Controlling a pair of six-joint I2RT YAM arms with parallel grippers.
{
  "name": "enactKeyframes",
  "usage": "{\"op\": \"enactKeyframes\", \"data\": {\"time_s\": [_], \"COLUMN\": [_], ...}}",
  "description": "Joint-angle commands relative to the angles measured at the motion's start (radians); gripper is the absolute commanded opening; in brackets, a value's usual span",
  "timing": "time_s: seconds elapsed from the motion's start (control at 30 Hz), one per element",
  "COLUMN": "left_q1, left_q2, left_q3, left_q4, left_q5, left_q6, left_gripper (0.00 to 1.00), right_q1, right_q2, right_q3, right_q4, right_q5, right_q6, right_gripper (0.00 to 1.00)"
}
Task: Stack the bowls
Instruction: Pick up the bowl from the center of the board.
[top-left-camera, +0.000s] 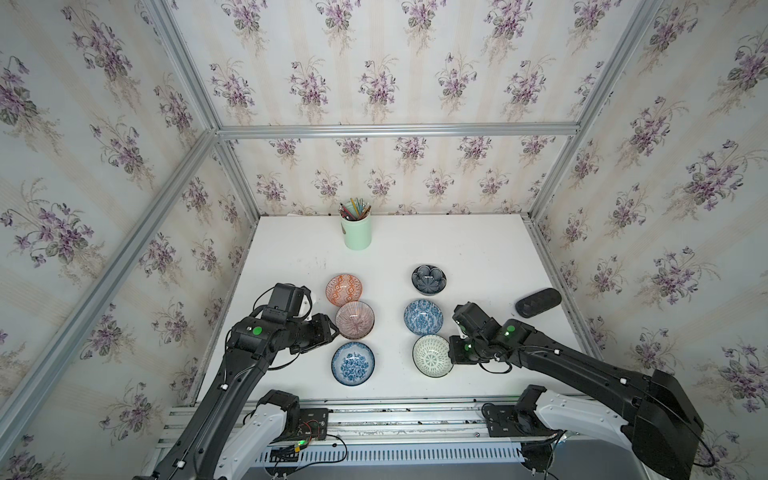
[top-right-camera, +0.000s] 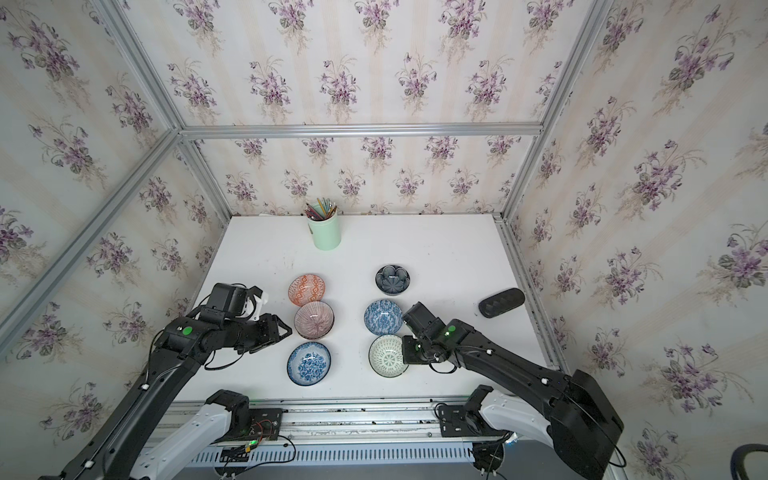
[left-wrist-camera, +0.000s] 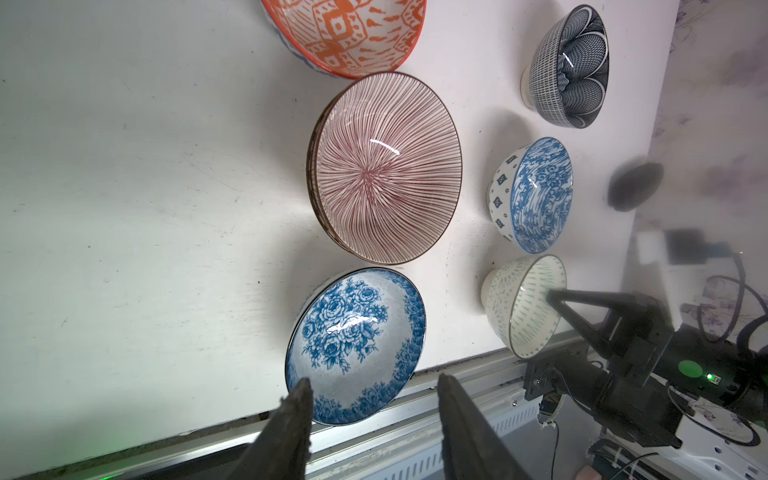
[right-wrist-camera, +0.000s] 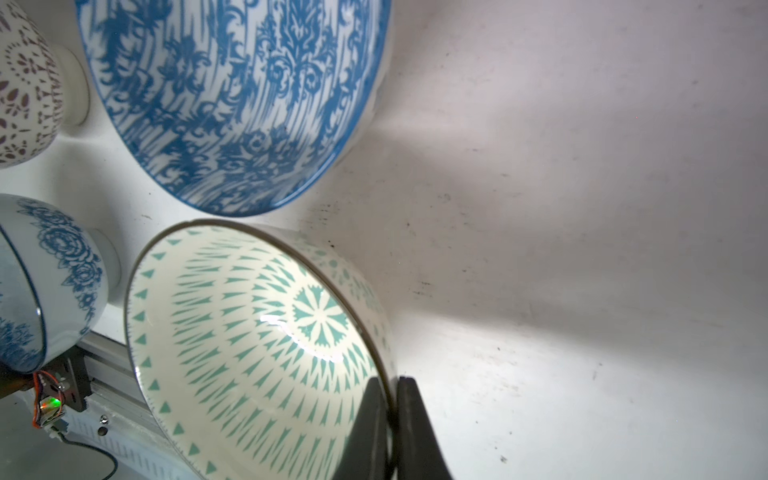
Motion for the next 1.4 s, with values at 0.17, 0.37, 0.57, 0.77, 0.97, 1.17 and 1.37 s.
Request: {"op": "enactKeyframes", "data": {"time_s": [0.17, 0.37, 0.57, 0.77, 0.97, 1.17, 1.37], "left_q1": [0.001, 0.000, -0.009, -0.074, -0.112, -0.121, -0.132], "left_q2": [0.018, 0.088, 0.187, 0.280, 0.305, 0.319, 0.336], "left_q3": [0.018, 0.096, 0.182, 0.264, 0.281, 0.293, 0.308], "left_q4": [0.032, 0.032, 0.034, 0.019, -0.007, -0.059, -0.098], "left_q5": [0.102, 0.205, 0.264, 0.240, 0.194, 0.137, 0.080], "left_q6": [0.034, 0.082, 0.134, 0.144, 0.154, 0.179, 0.192], "left_gripper": [0.52, 0.53, 0.52, 0.50, 0.44, 0.36, 0.32], "right_q1": [0.002, 0.006, 0.045, 0.085, 0.128, 0.147, 0.154], "right_q2": [-0.012, 0.057, 0.159, 0.294, 0.419, 0.506, 0.568], "right_q3": [0.093, 0.215, 0.341, 0.493, 0.669, 0.778, 0.877], "right_q4": [-0.070, -0.130, -0.129, -0.132, -0.195, -0.225, -0.264], "right_q5": [-0.053, -0.070, -0.070, -0.069, -0.054, -0.048, -0.049], "right_q6": [-0.036, -0.079, -0.092, -0.118, -0.167, -0.190, -0.209], "right_gripper": [0.00, 0.00, 0.00, 0.00, 0.00, 0.00, 0.00]}}
